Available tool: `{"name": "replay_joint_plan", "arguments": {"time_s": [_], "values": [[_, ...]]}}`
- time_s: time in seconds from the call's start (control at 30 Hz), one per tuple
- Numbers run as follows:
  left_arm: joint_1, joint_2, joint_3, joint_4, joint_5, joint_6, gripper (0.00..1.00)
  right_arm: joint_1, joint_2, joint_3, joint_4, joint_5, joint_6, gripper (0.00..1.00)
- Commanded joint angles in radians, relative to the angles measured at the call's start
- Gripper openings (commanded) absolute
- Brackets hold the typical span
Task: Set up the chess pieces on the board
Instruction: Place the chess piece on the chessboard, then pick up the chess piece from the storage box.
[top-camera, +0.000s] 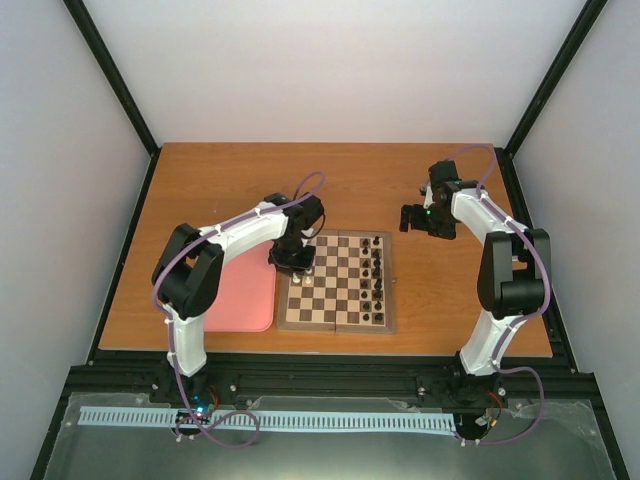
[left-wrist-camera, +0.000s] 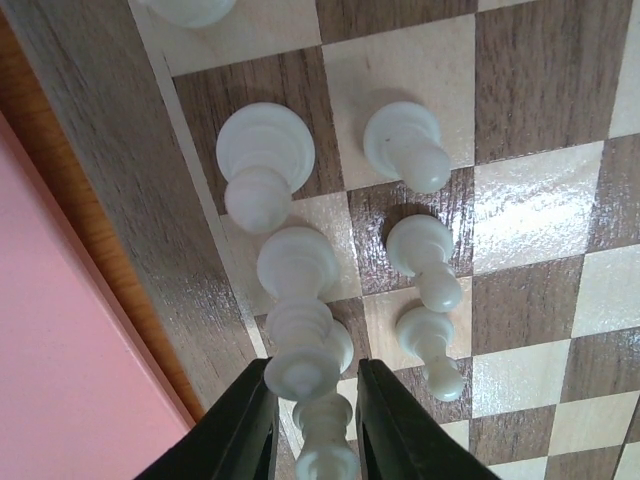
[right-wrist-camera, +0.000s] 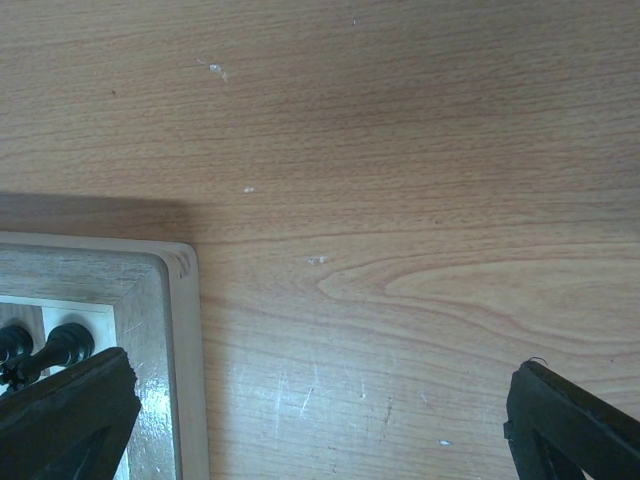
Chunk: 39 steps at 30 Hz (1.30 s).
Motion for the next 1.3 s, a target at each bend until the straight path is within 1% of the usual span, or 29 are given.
{"name": "replay_joint_plan", "arguments": {"time_s": [0.0, 0.13, 0.23, 0.43, 0.57, 0.7, 0.77, 0.93, 0.97, 1.07, 1.27], "values": [[-0.011, -0.020, -0.002, -0.003, -0.009, 0.006, 0.24, -0.009, -0.017, -0.002, 0.013, -0.008, -0.008, 1.00], [-0.011, -0.041, 0.003, -0.023, -0.005, 0.008, 0.24, -0.009, -0.016, -0.002, 0.014, -0.011, -0.006, 1.00], [-0.011, -0.067, 0.011, -0.047, 0.005, 0.010, 0.28, -0.010, -0.015, -0.002, 0.015, -0.012, -0.006, 1.00], [-0.011, -0.110, 0.037, -0.092, -0.004, 0.025, 0.39, -0.009, -0.016, -0.010, 0.024, -0.022, -0.002, 1.00], [-0.011, -0.148, 0.064, -0.115, -0.023, 0.020, 0.41, -0.009, -0.020, -0.010, 0.024, -0.024, -0.002, 1.00], [0.007, -0.208, 0.116, -0.146, -0.089, 0.019, 0.51, -0.009, -0.025, -0.012, 0.023, -0.017, -0.005, 1.00], [0.045, -0.227, 0.130, -0.155, -0.103, 0.027, 0.56, -0.010, -0.024, -0.016, 0.026, -0.022, -0.002, 1.00], [0.202, -0.235, 0.119, -0.141, -0.160, 0.080, 0.68, -0.009, -0.025, -0.016, 0.032, -0.034, 0.003, 1.00], [0.254, -0.234, 0.110, -0.124, -0.163, 0.088, 0.68, -0.009, -0.026, -0.014, 0.030, -0.033, 0.002, 1.00], [0.365, -0.217, 0.073, -0.068, -0.146, 0.103, 0.68, -0.009, -0.027, -0.013, 0.026, -0.030, 0.000, 1.00], [0.498, -0.160, 0.033, 0.013, -0.162, 0.101, 0.68, -0.009, -0.034, -0.014, 0.019, -0.027, 0.000, 1.00]]}}
